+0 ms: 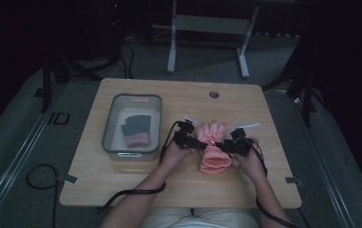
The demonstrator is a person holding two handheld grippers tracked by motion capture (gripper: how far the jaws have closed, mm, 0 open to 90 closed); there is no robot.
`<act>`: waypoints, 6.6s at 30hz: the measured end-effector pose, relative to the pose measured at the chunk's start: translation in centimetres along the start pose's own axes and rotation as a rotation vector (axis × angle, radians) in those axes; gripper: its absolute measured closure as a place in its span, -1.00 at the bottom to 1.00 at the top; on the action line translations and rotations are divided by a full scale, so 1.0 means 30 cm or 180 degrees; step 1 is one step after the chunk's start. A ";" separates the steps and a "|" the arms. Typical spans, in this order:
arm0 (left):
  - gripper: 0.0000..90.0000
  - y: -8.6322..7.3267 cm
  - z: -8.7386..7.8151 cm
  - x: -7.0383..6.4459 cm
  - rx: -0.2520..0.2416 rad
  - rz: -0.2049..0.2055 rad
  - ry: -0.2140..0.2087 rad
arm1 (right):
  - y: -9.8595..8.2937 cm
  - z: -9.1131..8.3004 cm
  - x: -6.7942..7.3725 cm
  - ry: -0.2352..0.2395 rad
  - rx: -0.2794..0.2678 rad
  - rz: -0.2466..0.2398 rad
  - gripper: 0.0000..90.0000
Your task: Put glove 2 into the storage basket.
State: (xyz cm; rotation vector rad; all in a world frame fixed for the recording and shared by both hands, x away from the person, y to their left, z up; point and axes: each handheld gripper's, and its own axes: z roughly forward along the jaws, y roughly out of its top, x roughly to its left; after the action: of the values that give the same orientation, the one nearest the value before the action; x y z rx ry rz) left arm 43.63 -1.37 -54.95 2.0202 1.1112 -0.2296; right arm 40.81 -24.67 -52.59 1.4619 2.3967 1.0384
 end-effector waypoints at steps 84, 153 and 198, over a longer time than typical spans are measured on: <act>0.74 -0.032 -0.895 0.097 -0.0948 0.0011 0.0494 | 0.585 0.040 0.619 0.0817 -0.0422 -0.0926 0.53; 0.08 -0.178 -0.838 0.323 -0.0758 -0.0544 0.1299 | 0.596 0.407 0.666 0.0778 0.0186 -0.0819 0.16; -0.98 -0.139 -0.766 -0.007 -0.1094 0.0434 0.0973 | 0.483 0.162 0.541 0.0762 -0.0337 -0.1085 -0.57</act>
State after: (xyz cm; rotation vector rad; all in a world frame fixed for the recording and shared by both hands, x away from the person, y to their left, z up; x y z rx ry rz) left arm 35.50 16.28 -41.96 1.8451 1.1029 0.3306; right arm 45.22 -4.74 -43.63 0.8944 2.5798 1.2861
